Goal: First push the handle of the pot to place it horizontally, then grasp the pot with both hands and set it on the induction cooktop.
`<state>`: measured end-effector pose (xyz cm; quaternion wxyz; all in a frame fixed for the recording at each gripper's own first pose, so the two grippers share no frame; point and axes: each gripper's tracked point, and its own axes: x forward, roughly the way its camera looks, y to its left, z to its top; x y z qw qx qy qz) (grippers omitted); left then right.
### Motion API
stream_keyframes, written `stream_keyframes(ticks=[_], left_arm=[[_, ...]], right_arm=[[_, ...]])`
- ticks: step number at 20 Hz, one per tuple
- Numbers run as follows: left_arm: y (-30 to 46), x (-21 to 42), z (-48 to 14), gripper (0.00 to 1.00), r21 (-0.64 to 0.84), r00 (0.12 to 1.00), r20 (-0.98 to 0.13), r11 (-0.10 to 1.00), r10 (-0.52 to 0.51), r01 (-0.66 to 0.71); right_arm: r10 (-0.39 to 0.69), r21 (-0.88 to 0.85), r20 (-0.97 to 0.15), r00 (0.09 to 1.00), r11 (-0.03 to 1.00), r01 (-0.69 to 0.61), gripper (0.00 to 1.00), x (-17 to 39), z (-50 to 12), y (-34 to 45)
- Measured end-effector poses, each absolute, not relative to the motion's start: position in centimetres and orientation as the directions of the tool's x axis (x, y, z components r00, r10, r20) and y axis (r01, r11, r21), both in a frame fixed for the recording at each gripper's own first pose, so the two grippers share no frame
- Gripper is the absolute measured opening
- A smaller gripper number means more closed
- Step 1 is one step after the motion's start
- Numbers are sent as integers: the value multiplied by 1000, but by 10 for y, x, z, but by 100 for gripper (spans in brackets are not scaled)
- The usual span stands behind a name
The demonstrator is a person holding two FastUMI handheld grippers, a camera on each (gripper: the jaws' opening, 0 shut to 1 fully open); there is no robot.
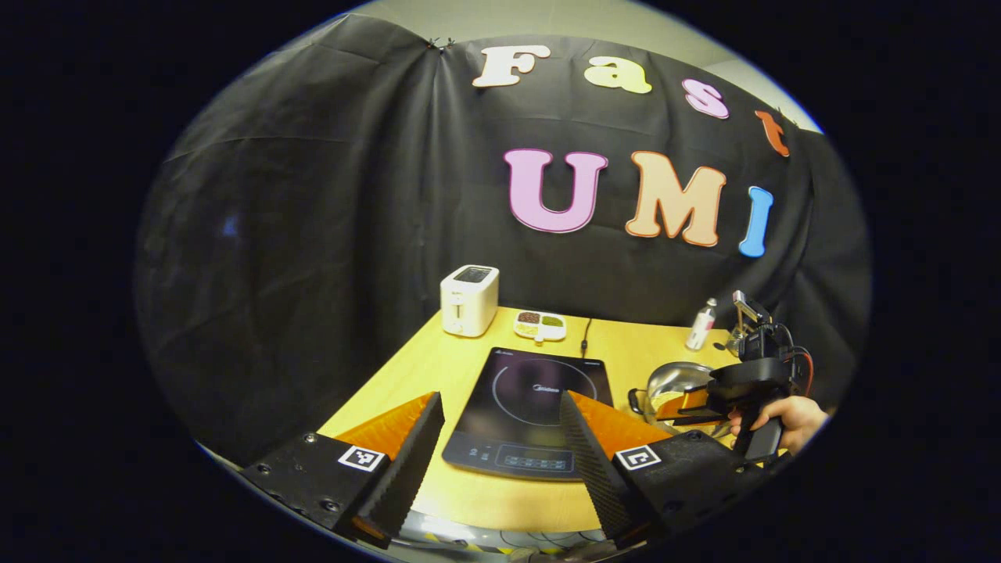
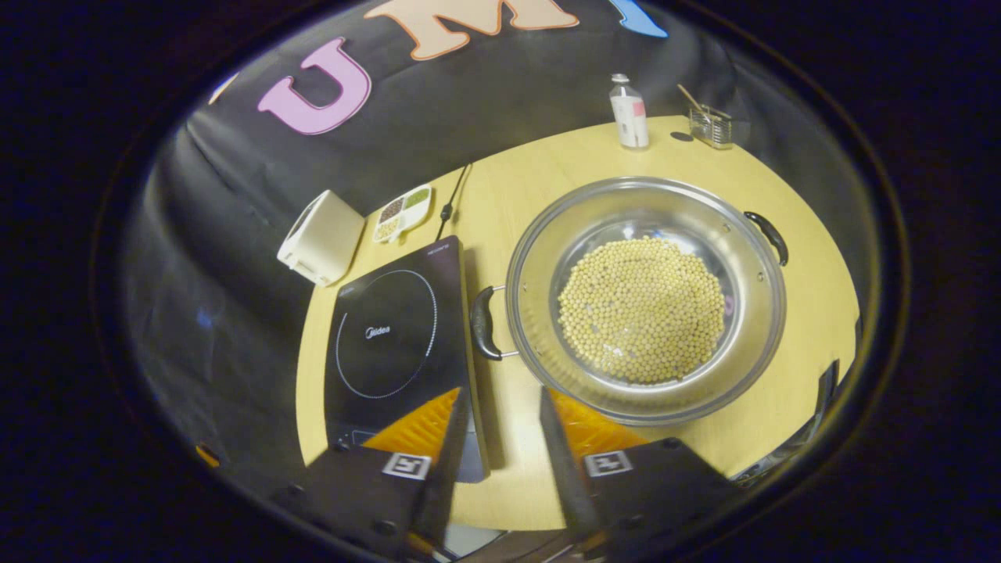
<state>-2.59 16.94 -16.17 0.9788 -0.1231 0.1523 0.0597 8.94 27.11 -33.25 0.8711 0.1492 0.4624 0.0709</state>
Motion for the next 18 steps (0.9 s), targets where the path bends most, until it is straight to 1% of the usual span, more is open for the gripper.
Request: stream_keyframes(ticks=[3,4,5,6,11,18], left_arm=[[146,-13,-163,91,-258,949,-316,962,-1,-85],[138,-9,-166,91,-267,945,-327,961,-24,-68],[129,-4,-170,95,-279,940,-336,959,-51,-47],[121,-2,-172,95,-290,935,-347,957,-75,-31],[77,17,-191,95,-334,898,-400,942,-184,44],[13,59,-218,95,-417,823,-489,906,-290,72]], right_arm=[[265,330,-774,575,944,9,100,81,-321,246],[261,327,-773,579,945,10,94,78,-318,236],[254,320,-771,584,947,11,93,77,-314,224],[242,308,-771,589,951,12,100,77,-313,210],[196,272,-782,592,962,41,100,79,-308,147],[169,255,-806,567,964,75,100,125,-311,63]])
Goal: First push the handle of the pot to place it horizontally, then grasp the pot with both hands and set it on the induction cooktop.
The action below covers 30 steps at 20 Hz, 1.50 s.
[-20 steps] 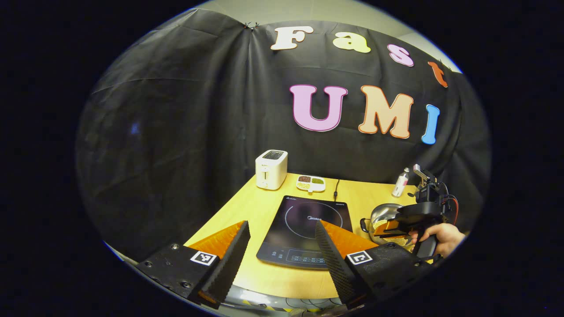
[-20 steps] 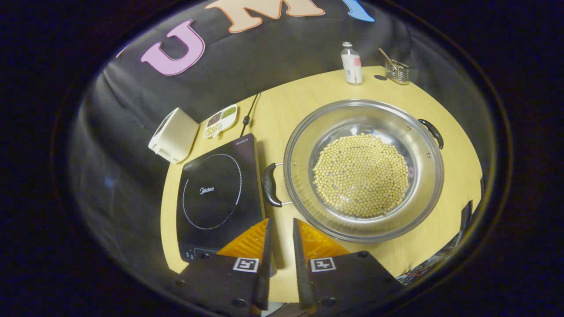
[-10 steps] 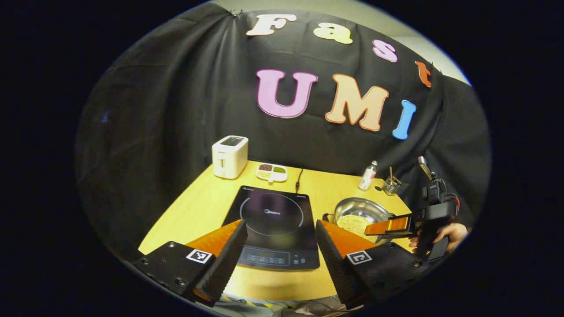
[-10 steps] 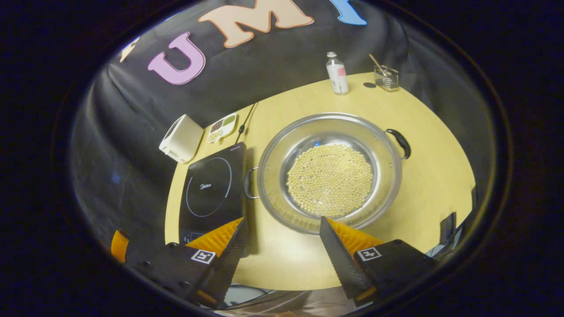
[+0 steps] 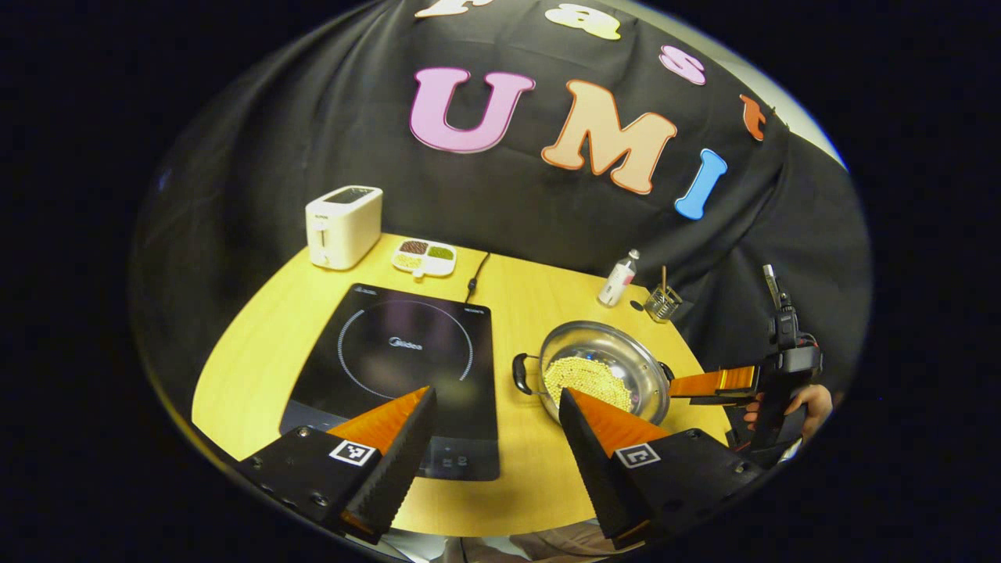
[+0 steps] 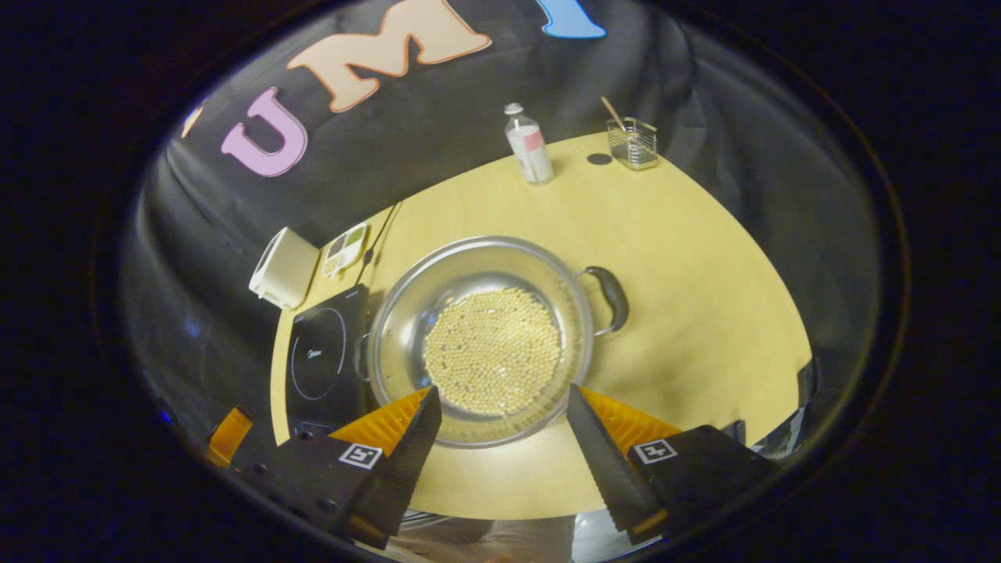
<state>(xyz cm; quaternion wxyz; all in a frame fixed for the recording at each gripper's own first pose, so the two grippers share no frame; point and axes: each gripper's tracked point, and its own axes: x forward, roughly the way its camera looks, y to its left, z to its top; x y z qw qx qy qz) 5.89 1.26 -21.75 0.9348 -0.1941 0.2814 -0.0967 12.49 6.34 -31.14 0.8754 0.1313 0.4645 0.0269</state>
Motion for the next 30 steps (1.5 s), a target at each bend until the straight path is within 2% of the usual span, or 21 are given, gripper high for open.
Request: stream_keyframes(ticks=[7,8,9,10,11,12,14,15,16,18,19,20,27,28,30], left_arm=[[-39,102,-255,96,-460,678,-620,883,-396,94],[-45,108,-262,96,-469,657,-634,878,-408,92],[-49,113,-270,96,-474,637,-650,876,-415,87],[-52,119,-278,96,-479,615,-666,874,-422,80],[-57,124,-287,96,-485,592,-684,872,-426,68],[-61,130,-293,96,-488,574,-696,870,-432,63],[-67,138,-307,96,-482,535,-724,874,-435,57],[-70,142,-313,96,-476,517,-738,878,-433,55],[-72,146,-318,96,-470,503,-749,881,-431,55],[-76,151,-328,96,-462,475,-769,886,-429,52],[-78,153,-333,96,-456,459,-780,888,-426,50],[-79,155,-337,96,-453,444,-788,890,-426,51],[-94,164,-356,96,-467,361,-816,883,-452,51],[-95,168,-358,96,-465,358,-817,883,-452,53],[-98,170,-361,94,-463,345,-822,885,-453,58]], right_arm=[[214,265,-871,443,963,56,100,165,-344,12],[230,273,-877,422,961,44,93,170,-350,8],[246,283,-884,398,959,35,93,174,-356,5],[260,292,-892,371,956,31,100,176,-362,1],[271,299,-898,346,954,31,100,179,-370,-2],[281,307,-903,325,951,29,94,184,-376,-4],[311,333,-907,284,943,30,94,191,-386,-5],[329,349,-906,267,937,30,100,194,-390,-3],[347,366,-904,250,930,29,94,195,-395,-2],[381,397,-898,219,917,32,94,199,-400,-2],[392,406,-897,203,913,35,100,201,-403,1],[405,417,-895,187,908,33,100,200,-405,4],[442,448,-886,139,894,10,99,208,-422,15],[443,448,-887,133,894,6,89,209,-424,15],[444,447,-888,123,894,-1,90,212,-429,17]])
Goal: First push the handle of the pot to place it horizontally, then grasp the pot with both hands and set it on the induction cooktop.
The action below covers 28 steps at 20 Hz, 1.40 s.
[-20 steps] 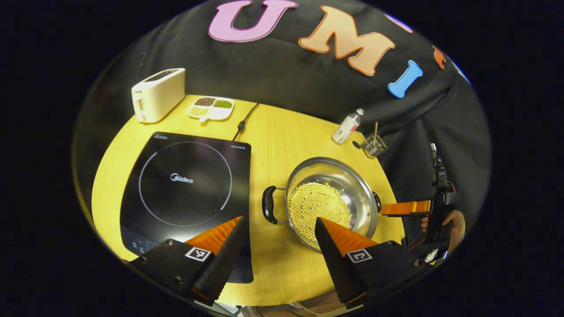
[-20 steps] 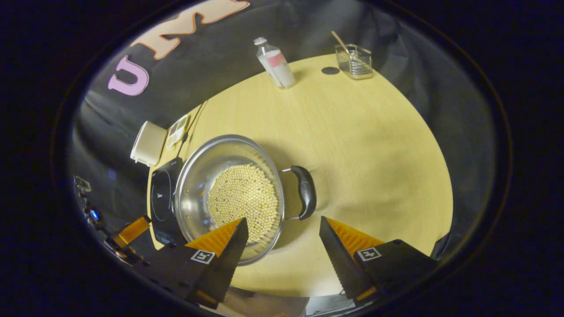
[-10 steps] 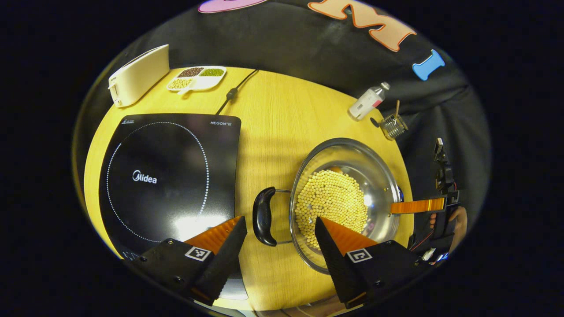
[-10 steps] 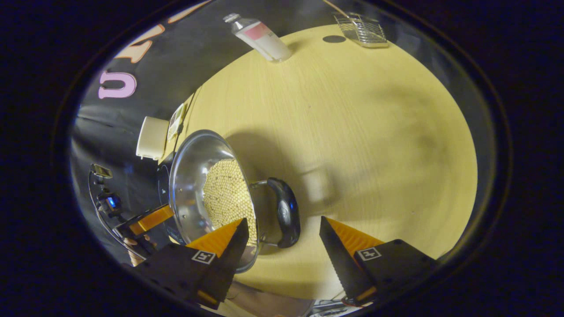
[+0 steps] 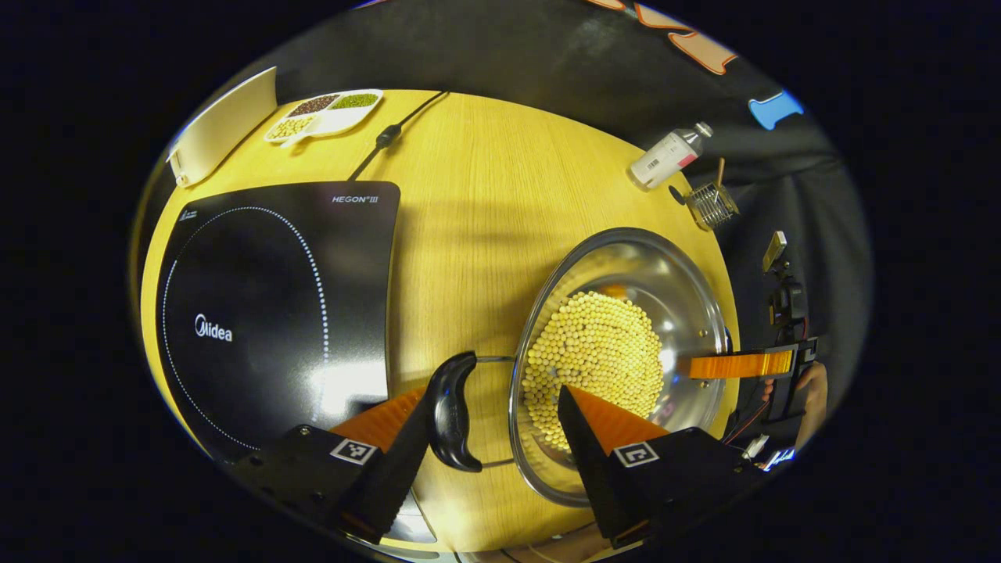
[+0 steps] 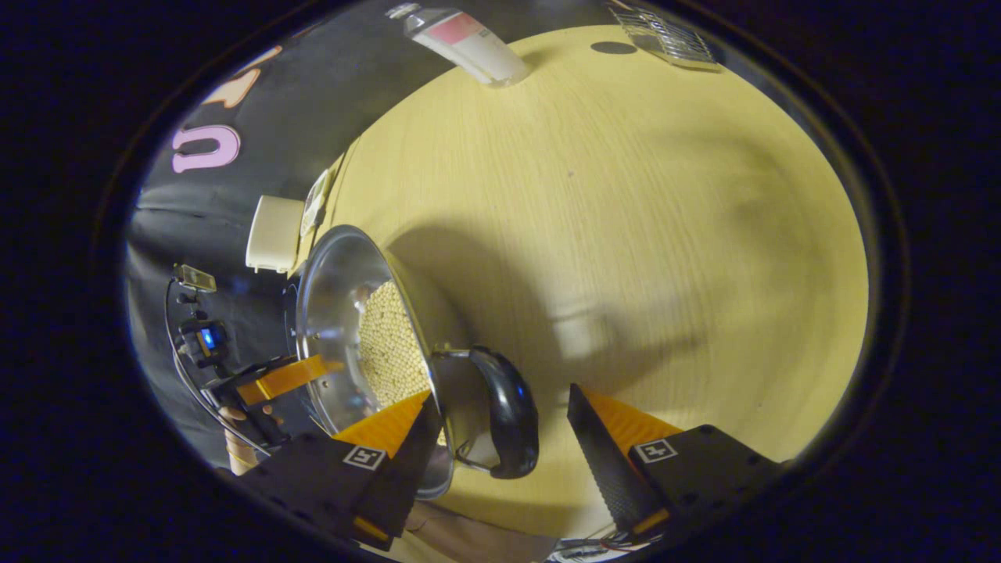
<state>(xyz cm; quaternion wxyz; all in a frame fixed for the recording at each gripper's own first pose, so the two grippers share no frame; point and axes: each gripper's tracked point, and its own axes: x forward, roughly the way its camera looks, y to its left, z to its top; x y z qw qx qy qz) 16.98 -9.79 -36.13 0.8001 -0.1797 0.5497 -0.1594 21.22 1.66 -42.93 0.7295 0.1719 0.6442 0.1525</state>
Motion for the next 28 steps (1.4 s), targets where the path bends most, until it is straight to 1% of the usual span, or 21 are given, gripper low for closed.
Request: stream_keyframes(ticks=[2,3,4,5,6,7,8,9,10,11,13,14,15,16,18,19,20,21,22,23,28], left_arm=[[-97,172,-366,92,-451,332,-833,891,-443,56],[-98,174,-367,89,-451,330,-833,890,-444,59],[-98,174,-368,87,-449,325,-836,892,-442,57],[-96,173,-371,86,-439,314,-845,897,-433,57],[-92,173,-374,83,-423,302,-856,904,-419,53],[-89,174,-377,75,-412,299,-863,910,-407,48],[-88,175,-380,75,-410,298,-866,911,-402,37],[-89,173,-380,62,-416,283,-869,909,-406,27],[-89,172,-381,63,-421,266,-872,907,-411,22],[-89,171,-381,62,-423,257,-874,906,-413,18],[-90,170,-381,58,-422,253,-876,907,-411,14],[-90,169,-381,58,-420,250,-879,908,-406,-3],[-91,165,-381,55,-415,238,-886,909,-397,-28],[-92,162,-380,59,-411,230,-891,911,-391,-44],[-96,156,-381,58,-407,226,-894,912,-387,-51],[-98,150,-380,60,-406,221,-895,912,-387,-48],[-100,144,-377,57,-407,221,-895,912,-389,-45],[-103,135,-372,57,-411,217,-894,910,-392,-47],[-104,128,-367,57,-415,218,-892,909,-396,-46],[-105,124,-364,57,-416,218,-891,909,-398,-42],[-103,97,-339,57,-407,222,-891,914,-395,-7]], right_arm=[[460,463,-881,110,887,-2,86,216,-429,19],[464,467,-879,108,885,-3,95,219,-429,21],[462,464,-880,116,886,-5,86,223,-430,21],[462,465,-880,112,885,-7,84,223,-432,23],[458,459,-884,96,888,-13,65,222,-433,23],[451,450,-888,87,892,-30,65,220,-435,23],[476,475,-876,81,879,-34,65,220,-432,30],[458,455,-886,72,889,-53,60,215,-437,30],[460,457,-886,55,888,-55,56,214,-439,30],[461,460,-886,42,887,-36,51,214,-438,30],[473,473,-880,39,881,-9,52,214,-437,30],[468,468,-883,46,884,-14,57,214,-436,29],[448,447,-892,59,894,-38,51,215,-436,27],[422,417,-903,79,906,-69,51,215,-435,23],[393,384,-915,94,918,-95,51,208,-434,15],[396,390,-914,87,917,-83,51,202,-433,11],[411,406,-908,86,911,-64,52,197,-426,8],[426,423,-901,83,905,-52,50,190,-426,8],[431,429,-898,84,902,-46,54,184,-425,7],[433,431,-897,88,901,-46,48,178,-422,4],[444,442,-890,107,896,-38,48,146,-396,2]])
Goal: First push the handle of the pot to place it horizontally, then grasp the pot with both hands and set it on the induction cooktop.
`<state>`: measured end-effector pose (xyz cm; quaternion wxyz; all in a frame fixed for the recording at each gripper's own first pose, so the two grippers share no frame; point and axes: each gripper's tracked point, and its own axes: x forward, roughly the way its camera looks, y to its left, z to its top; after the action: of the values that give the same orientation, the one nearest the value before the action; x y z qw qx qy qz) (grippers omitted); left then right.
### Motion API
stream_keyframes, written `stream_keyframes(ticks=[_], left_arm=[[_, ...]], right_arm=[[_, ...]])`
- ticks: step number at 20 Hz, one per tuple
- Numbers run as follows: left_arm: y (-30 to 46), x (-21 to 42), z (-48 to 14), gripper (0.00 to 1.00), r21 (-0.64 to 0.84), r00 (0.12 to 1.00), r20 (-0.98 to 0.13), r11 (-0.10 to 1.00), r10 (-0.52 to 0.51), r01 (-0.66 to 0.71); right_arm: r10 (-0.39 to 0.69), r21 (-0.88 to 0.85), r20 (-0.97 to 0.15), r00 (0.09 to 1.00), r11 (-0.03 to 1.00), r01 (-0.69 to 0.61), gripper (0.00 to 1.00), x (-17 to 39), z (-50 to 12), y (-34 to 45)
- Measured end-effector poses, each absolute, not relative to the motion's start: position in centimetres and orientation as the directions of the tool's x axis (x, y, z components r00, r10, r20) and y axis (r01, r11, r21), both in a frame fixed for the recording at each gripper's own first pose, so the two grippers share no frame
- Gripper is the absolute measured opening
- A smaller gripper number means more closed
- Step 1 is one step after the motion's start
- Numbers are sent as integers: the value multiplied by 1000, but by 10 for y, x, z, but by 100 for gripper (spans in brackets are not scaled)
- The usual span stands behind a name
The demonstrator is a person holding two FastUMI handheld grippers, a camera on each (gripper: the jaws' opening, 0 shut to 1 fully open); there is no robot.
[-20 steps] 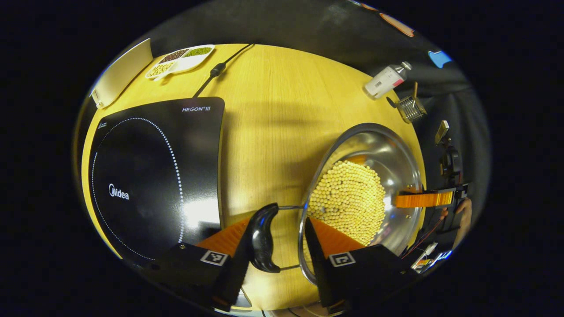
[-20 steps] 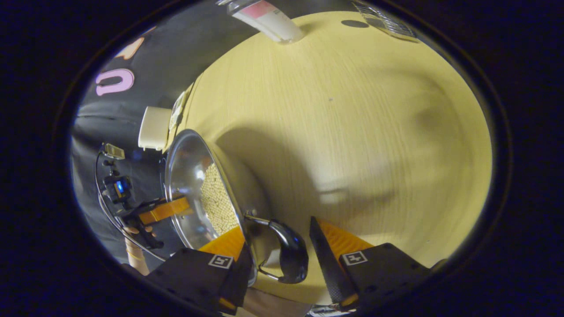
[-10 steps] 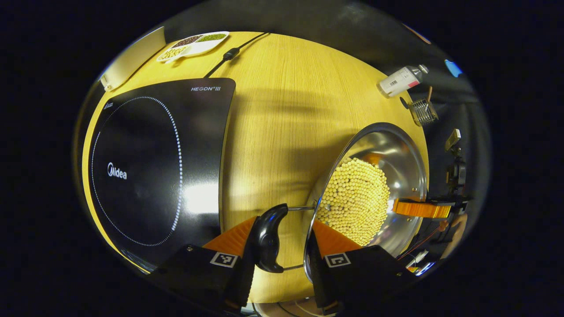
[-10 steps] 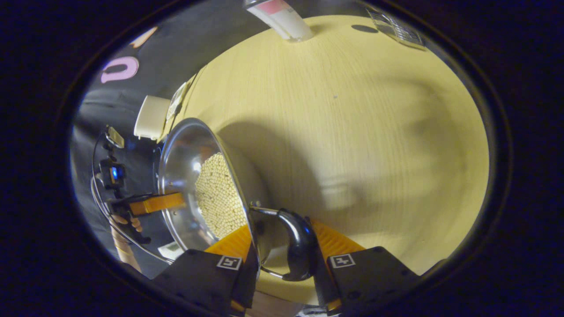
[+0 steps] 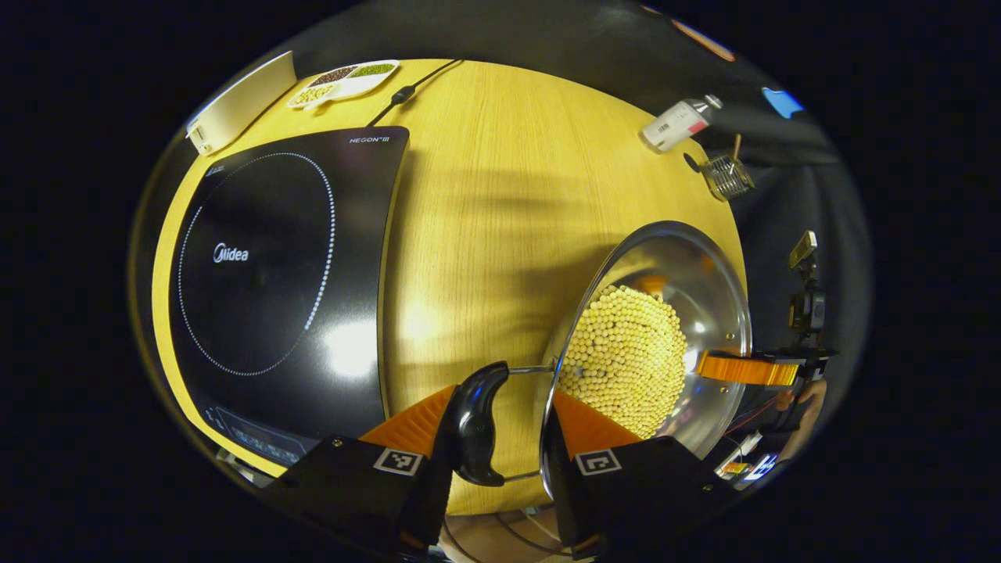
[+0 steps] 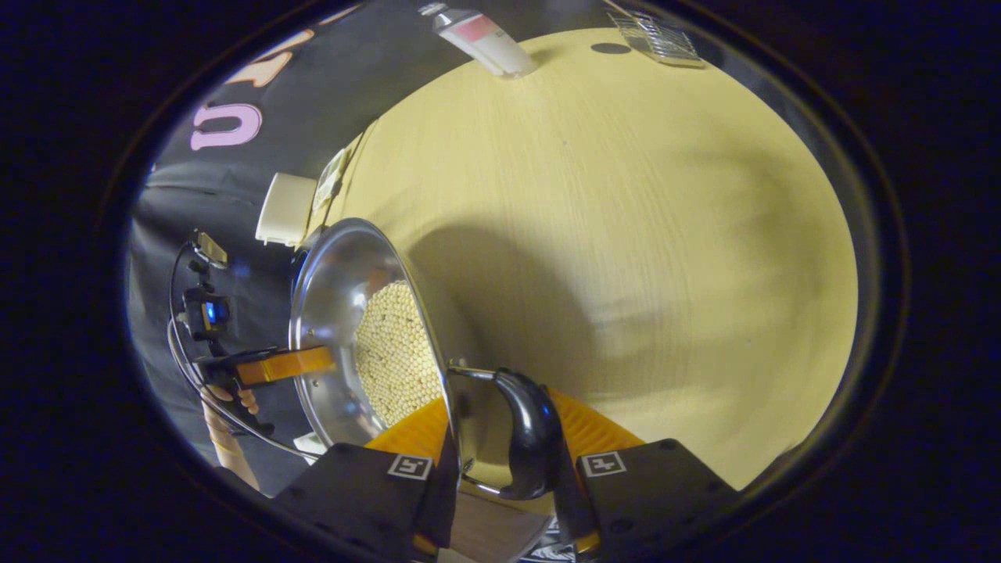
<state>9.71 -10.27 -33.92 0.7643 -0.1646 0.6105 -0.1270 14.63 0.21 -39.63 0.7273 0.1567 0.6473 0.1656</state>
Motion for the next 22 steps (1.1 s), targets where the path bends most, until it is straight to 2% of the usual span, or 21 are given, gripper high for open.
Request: stream_keyframes(ticks=[7,8,10,11,12,15,22], left_arm=[[-76,51,-317,59,-388,199,-903,922,-380,-4],[-70,46,-315,57,-386,202,-904,923,-377,-5],[-56,40,-311,59,-378,215,-904,926,-369,-4],[-49,37,-309,57,-377,224,-903,926,-367,-3],[-42,35,-308,57,-377,234,-901,926,-365,-6],[-13,33,-302,59,-373,272,-893,928,-358,-1],[75,31,-306,57,-374,320,-875,927,-362,27]], right_arm=[[462,462,-882,97,887,-23,48,95,-374,19],[462,462,-882,97,887,-25,54,89,-372,23],[460,458,-882,104,888,-37,54,82,-367,35],[460,458,-881,111,888,-44,54,81,-365,42],[462,459,-879,117,887,-50,48,78,-361,49],[468,462,-873,138,884,-69,48,74,-354,75],[452,446,-875,174,892,-71,48,57,-347,162]])
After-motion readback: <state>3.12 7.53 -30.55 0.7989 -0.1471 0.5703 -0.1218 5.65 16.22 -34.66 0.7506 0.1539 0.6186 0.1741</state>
